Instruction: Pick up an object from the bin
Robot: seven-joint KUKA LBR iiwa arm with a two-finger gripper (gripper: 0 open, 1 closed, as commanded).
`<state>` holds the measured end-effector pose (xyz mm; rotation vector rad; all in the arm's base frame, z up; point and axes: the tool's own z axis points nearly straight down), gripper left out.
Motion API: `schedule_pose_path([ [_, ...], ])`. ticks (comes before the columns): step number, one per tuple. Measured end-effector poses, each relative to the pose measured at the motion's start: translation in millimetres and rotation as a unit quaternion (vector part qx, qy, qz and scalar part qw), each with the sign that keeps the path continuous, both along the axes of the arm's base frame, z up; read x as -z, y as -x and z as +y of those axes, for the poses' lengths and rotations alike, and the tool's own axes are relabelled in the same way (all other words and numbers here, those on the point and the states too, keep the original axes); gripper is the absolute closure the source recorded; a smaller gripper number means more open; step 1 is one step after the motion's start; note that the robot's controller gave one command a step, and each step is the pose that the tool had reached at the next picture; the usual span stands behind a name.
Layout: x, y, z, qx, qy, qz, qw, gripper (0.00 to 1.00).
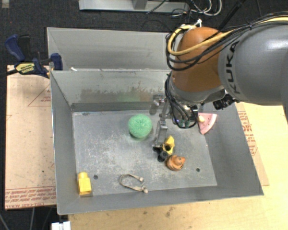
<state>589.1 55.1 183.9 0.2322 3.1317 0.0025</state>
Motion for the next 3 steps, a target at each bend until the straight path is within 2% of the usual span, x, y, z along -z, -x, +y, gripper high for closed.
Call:
schedule_pose_path([
  [1,13.6,27.1,-15.4,-0.038,0.0,-0.0001,0.9993,0.0],
  [2,34.4,6.6,-20.3,-0.045,0.0,-0.0014,0.999,0.0],
  [3,80.7,-0.6,-27.8,0.064,0.0,-0.0023,0.998,0.0],
])
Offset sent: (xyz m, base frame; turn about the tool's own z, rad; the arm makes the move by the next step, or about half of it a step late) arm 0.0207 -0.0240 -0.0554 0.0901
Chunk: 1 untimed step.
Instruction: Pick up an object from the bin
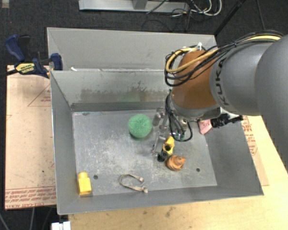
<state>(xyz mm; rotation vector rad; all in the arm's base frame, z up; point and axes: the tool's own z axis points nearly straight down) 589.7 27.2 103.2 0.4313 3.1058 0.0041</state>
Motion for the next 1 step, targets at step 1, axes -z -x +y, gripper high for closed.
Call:
schedule_pose_path([
  [1,28.1,-23.0,1.1,-0.052,0.001,0.0043,0.9986,0.0],
])
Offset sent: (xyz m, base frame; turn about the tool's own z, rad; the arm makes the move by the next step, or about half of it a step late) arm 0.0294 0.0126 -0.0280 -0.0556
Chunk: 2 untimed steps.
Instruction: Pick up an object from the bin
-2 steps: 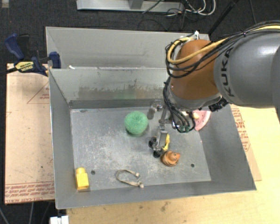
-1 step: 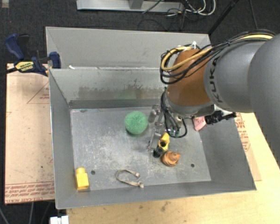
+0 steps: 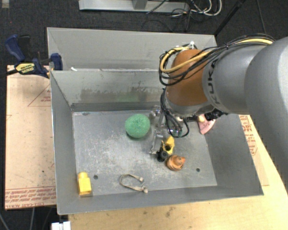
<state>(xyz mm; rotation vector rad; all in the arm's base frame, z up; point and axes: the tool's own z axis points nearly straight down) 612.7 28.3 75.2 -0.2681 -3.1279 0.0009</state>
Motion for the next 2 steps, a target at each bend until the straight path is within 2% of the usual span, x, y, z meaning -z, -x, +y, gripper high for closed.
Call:
schedule_pose_path([
  [1,-1.1,-13.5,4.8,-0.056,-0.001,-0.0035,0.9985,0.0],
  [2,-6.3,-27.2,34.7,0.024,0.0,-0.0029,0.9997,0.0],
])
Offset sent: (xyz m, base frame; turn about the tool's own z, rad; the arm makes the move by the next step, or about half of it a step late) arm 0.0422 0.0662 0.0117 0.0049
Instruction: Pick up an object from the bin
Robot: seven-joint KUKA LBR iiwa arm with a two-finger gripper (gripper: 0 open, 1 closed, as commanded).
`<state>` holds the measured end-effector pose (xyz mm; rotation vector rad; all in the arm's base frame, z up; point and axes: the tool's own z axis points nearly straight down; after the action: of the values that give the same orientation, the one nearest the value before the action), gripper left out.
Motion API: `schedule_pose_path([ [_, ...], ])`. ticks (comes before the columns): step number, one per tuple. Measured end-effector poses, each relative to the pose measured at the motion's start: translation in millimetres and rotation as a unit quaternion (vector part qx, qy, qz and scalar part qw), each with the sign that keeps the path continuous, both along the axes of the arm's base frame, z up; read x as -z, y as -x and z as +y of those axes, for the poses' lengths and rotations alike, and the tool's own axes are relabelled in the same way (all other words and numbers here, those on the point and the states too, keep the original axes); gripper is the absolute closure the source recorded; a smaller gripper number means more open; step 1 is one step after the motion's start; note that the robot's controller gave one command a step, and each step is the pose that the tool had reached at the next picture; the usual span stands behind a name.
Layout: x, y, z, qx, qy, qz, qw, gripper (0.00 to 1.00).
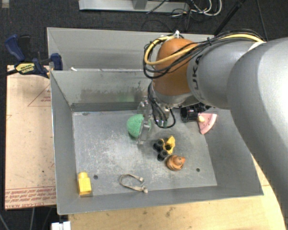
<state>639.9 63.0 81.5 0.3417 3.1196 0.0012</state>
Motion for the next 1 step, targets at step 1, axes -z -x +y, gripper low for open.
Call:
schedule_pose_path([
  [1,11.5,20.8,1.9,-0.07,0.0,0.0012,0.9976,1.0],
])
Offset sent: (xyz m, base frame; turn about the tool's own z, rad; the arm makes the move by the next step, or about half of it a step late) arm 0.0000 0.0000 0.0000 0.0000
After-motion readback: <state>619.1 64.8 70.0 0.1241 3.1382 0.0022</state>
